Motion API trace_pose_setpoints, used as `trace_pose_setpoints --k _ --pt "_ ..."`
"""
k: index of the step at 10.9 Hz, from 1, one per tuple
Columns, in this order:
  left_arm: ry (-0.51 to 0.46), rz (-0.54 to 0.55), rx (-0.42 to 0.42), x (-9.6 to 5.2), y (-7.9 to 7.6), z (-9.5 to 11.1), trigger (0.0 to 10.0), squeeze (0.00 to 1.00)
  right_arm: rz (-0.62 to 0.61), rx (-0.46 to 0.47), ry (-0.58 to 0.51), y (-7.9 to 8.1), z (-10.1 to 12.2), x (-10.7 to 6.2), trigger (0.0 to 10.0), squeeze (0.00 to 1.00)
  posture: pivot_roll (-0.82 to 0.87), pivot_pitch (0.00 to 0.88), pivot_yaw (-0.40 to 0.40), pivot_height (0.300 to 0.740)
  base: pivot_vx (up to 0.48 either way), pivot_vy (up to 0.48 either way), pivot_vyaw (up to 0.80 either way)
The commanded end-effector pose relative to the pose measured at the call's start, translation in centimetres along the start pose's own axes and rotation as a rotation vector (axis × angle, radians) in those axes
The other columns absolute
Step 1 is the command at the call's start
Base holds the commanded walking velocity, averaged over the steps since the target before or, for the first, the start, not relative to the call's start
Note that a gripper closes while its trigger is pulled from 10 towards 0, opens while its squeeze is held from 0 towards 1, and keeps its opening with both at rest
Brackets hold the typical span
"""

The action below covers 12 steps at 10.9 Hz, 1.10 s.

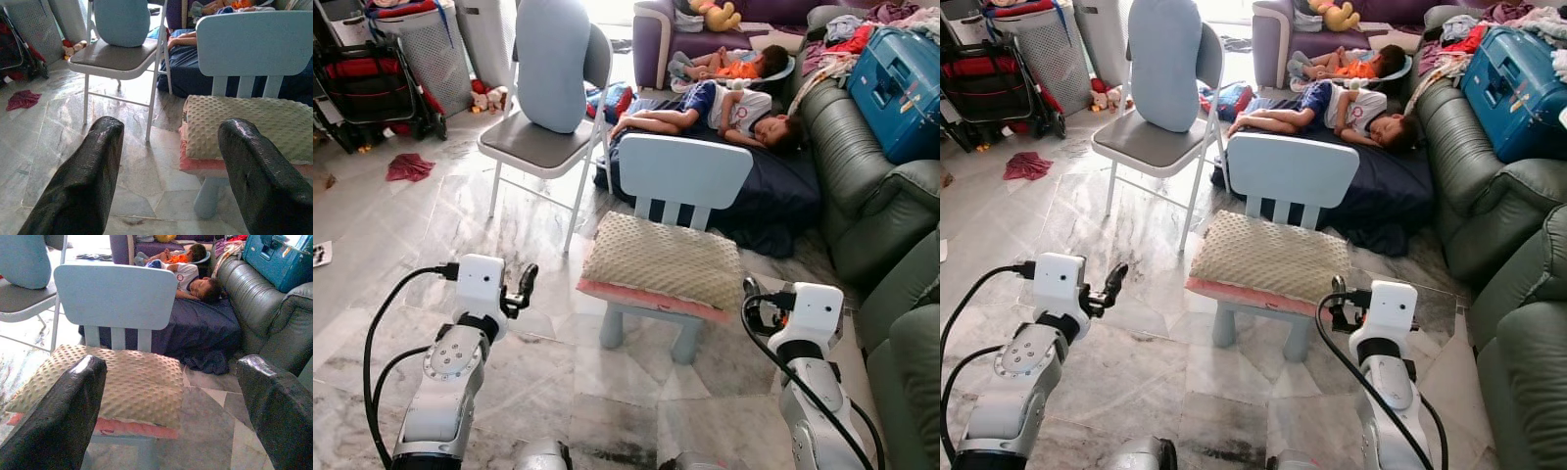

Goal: Move the pillow to the sofa

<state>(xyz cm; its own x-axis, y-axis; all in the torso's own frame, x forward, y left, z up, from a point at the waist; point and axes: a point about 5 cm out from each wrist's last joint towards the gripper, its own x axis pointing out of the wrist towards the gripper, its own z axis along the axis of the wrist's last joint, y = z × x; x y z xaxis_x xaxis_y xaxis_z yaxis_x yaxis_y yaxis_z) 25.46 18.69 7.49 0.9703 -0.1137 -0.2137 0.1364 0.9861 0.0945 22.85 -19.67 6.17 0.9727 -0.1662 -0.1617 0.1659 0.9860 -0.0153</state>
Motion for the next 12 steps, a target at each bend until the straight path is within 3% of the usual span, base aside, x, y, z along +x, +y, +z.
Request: trace_pose_setpoints --k 1,8,10,12 --pt "-0.012 0.007 0.003 -0.2 0.2 0.2 10.0 0.00 0.000 -0.010 -0.009 0.0 0.4 0.0 10.0 0.00 -0.04 0.014 -0.031 0.740 0.000 0.000 0.00" --pt "-0.012 0.007 0.003 -0.2 0.2 0.2 10.0 0.00 0.000 -0.010 -0.009 0.0 0.4 0.0 10.0 0.00 -0.04 0.014 -0.031 0.740 0.000 0.000 0.00" --pt "-0.069 -0.014 0.048 0.8 1.3 1.9 10.0 0.00 0.007 -0.005 -0.041 0.1 1.5 1.6 10.0 0.00 -0.02 0.024 -0.038 0.740 0.000 0.000 0.00" --pt "-0.070 -0.019 0.035 0.6 1.0 1.9 10.0 0.00 0.010 -0.003 -0.044 0.2 1.6 1.5 10.0 0.00 -0.03 0.033 -0.037 0.740 0.000 0.000 0.00"
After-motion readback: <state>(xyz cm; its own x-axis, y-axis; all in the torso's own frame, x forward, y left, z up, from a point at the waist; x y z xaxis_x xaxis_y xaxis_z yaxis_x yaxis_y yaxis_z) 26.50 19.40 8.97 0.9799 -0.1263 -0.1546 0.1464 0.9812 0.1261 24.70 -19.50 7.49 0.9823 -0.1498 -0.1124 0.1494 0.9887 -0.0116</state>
